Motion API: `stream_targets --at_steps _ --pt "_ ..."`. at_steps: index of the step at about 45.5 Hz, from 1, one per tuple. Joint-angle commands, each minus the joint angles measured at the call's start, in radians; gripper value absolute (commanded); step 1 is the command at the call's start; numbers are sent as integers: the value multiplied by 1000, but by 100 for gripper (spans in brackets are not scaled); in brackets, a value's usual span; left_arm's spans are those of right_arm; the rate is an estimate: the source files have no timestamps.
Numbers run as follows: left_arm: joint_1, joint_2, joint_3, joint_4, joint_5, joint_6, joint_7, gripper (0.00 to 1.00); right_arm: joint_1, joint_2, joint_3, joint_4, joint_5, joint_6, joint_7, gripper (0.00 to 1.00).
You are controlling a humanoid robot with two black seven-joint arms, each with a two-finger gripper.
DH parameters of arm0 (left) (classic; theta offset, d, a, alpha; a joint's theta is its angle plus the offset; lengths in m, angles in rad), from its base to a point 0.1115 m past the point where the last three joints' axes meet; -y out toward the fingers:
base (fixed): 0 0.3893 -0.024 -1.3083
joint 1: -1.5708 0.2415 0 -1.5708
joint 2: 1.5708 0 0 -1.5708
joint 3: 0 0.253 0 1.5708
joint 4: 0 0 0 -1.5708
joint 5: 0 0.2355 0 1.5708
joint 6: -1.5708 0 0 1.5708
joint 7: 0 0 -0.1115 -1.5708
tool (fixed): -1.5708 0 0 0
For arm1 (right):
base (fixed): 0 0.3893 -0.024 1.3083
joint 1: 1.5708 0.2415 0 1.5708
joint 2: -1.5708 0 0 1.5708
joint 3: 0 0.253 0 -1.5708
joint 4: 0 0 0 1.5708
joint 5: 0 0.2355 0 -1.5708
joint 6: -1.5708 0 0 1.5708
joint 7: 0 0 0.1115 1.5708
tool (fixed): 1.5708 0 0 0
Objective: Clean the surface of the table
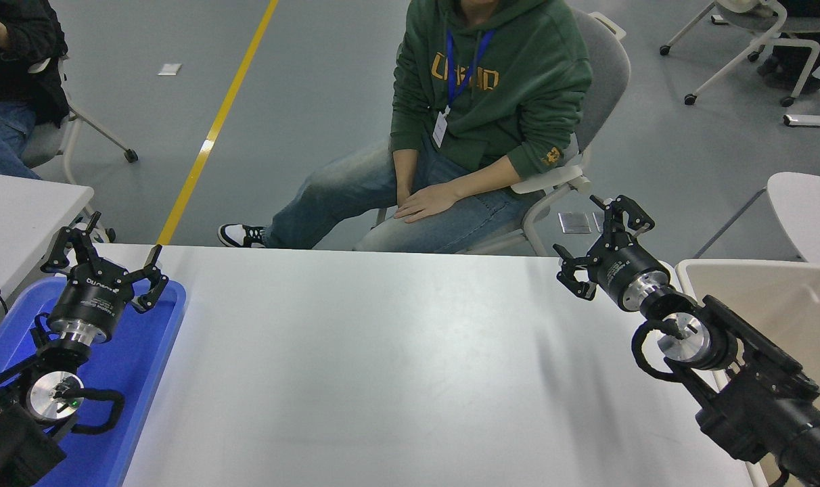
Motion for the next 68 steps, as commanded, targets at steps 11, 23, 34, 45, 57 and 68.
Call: stream_targets --at_steps 11,23,34,45,57,68 --pt "0 0 0 0 0 0 0 100 0 -19 -1 0 0 1 0 100" --pt "0 0 0 0 0 0 0 100 -2 -17 -1 0 0 -1 0 100" --pt "0 0 0 0 0 0 0 100 0 -20 -1 0 0 -1 0 100" --pt "0 0 2 0 0 0 0 100 -2 -20 -1 0 0 -1 0 100" --pt "0 0 0 0 0 0 0 100 -5 -20 -1 0 0 -1 0 100" --pt "0 0 0 0 0 0 0 100 -6 -20 1 0 0 -1 0 100"
